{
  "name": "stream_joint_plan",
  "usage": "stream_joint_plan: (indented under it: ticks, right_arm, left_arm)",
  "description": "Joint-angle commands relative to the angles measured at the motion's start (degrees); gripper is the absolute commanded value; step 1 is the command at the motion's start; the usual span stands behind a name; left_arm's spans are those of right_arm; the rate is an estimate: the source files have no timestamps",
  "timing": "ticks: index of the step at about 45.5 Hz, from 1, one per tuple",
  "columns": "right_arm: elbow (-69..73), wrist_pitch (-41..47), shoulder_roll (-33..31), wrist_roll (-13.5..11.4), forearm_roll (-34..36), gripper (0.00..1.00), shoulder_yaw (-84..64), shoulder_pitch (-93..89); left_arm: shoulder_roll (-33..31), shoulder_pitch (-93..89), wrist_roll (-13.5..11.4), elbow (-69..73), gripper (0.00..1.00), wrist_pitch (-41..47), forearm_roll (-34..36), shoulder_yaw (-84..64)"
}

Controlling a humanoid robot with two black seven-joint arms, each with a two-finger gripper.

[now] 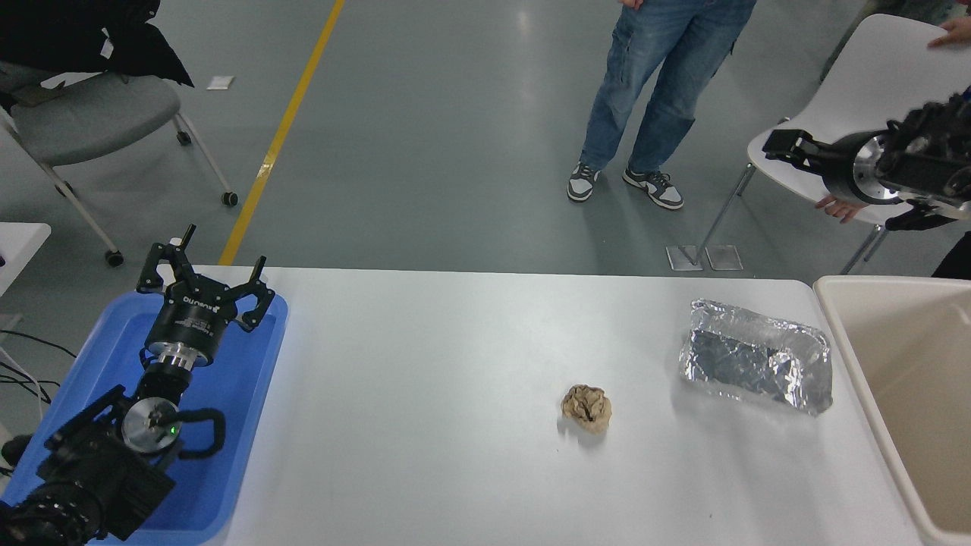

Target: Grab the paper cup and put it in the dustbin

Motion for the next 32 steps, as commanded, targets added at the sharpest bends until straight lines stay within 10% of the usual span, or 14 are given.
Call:
stream_joint_plan:
  ticks: [1,32]
  right_arm:
    - [9.2,21.96,-0.47,-0.17,-3.93,1.0,-5.05,14.14]
    - [26.7,21.96,-0.03,-0.43,-7.71,1.0,-8.39,22.77]
  left_arm:
    - [0.01,0.0,-0.01,0.0,1.0,0.0,-0.01,0.0]
    - [0.01,0.0,-0.1,0.0,1.0,0.0,-0.01,0.0]
